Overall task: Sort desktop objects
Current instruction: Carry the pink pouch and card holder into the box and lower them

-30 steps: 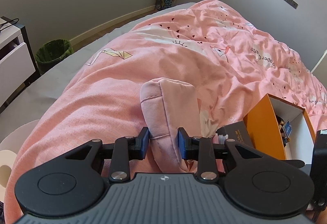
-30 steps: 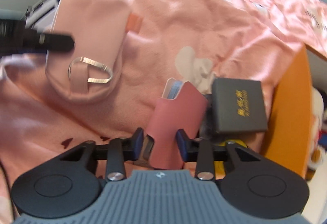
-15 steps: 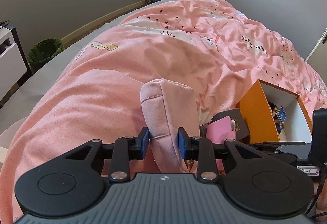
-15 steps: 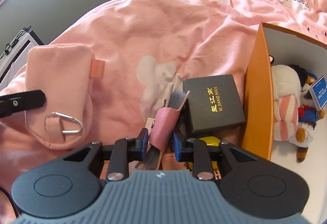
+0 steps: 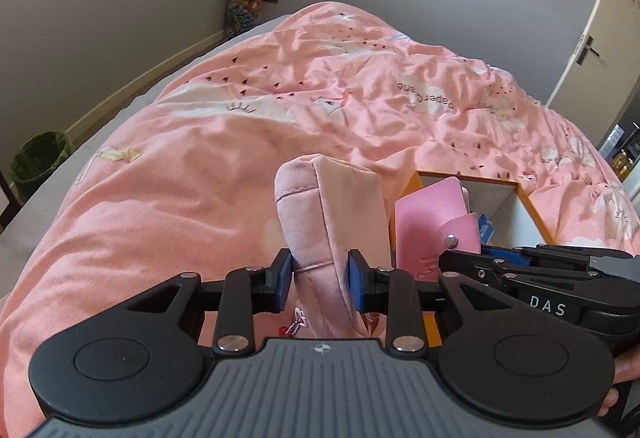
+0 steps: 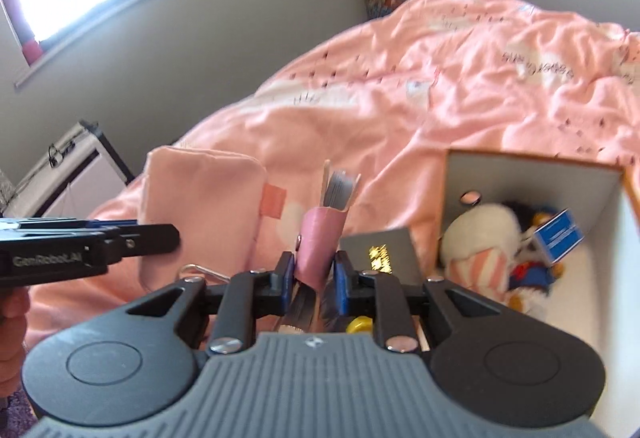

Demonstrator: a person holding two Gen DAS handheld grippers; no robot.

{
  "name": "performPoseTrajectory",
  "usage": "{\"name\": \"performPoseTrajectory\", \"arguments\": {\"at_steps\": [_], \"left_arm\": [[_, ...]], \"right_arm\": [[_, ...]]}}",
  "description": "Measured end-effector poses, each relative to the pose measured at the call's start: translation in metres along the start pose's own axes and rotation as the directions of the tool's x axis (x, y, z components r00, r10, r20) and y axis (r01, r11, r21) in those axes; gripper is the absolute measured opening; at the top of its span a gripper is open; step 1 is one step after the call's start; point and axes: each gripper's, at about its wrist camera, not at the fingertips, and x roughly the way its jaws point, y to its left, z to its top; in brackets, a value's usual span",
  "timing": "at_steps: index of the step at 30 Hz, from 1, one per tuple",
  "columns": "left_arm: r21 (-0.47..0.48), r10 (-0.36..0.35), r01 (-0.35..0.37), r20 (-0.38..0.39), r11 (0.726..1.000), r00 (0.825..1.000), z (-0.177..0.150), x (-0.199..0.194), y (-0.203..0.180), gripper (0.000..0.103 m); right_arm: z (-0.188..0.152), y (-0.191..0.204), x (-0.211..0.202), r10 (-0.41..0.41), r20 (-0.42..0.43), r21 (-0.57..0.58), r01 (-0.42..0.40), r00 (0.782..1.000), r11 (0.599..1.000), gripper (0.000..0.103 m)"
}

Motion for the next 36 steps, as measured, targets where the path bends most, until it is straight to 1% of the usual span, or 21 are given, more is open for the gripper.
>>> {"name": "performPoseTrajectory", "arguments": {"at_steps": [3, 6, 9, 12, 16, 19, 22, 24, 27, 32, 34, 36], "left_arm": [[0.065, -0.058, 0.057, 0.012, 0.996, 0.998, 0.010, 0.002, -0.031, 0.033], [0.129, -0.115, 0.113, 0.007, 0.985, 0.993, 0.018, 0.011, -0.065, 0.033], [0.187, -0.173, 0.174, -0.020, 0.967, 0.985, 0.023, 0.028, -0.101, 0.033], [0.223, -0.214, 0.225, -0.073, 0.948, 0.974, 0.025, 0.056, -0.133, 0.033], [0.261, -0.211, 0.244, -0.147, 0.934, 0.966, 0.023, 0.096, -0.167, 0.033], [0.266, -0.207, 0.252, -0.188, 0.930, 0.960, 0.021, 0.123, -0.183, 0.033], [0.270, -0.186, 0.242, -0.216, 0.932, 0.959, 0.023, 0.148, -0.196, 0.033], [0.280, -0.159, 0.223, -0.232, 0.934, 0.960, 0.023, 0.163, -0.202, 0.033], [0.295, -0.132, 0.205, -0.250, 0.933, 0.959, 0.024, 0.179, -0.210, 0.033], [0.311, -0.092, 0.177, -0.271, 0.934, 0.958, 0.027, 0.200, -0.219, 0.033], [0.312, -0.090, 0.180, -0.283, 0.933, 0.955, 0.027, 0.207, -0.221, 0.033], [0.307, -0.092, 0.181, -0.283, 0.935, 0.955, 0.027, 0.210, -0.220, 0.033]], "right_arm": [[0.005, -0.018, -0.029, -0.048, 0.054, -0.006, 0.048, 0.997, 0.999, 0.022], [0.007, -0.040, -0.050, -0.122, 0.086, -0.015, 0.124, 0.989, 0.992, 0.022], [0.004, -0.067, -0.061, -0.202, 0.084, -0.009, 0.203, 0.976, 0.979, 0.022], [0.000, -0.095, -0.065, -0.279, 0.060, 0.001, 0.280, 0.958, 0.960, 0.022], [-0.006, -0.129, -0.062, -0.337, 0.016, 0.018, 0.336, 0.941, 0.942, 0.022], [-0.009, -0.149, -0.058, -0.351, -0.012, 0.022, 0.351, 0.936, 0.936, 0.022], [-0.008, -0.161, -0.051, -0.347, -0.029, 0.013, 0.348, 0.937, 0.937, 0.022], [-0.006, -0.166, -0.046, -0.339, -0.037, 0.005, 0.340, 0.940, 0.940, 0.022], [-0.006, -0.171, -0.038, -0.331, -0.054, -0.008, 0.331, 0.942, 0.943, 0.022], [-0.003, -0.176, -0.018, -0.313, -0.081, -0.029, 0.312, 0.946, 0.950, 0.022], [-0.001, -0.177, -0.010, -0.304, -0.091, -0.036, 0.302, 0.948, 0.953, 0.022], [0.000, -0.177, -0.003, -0.313, -0.096, -0.053, 0.309, 0.945, 0.950, 0.022]]}}
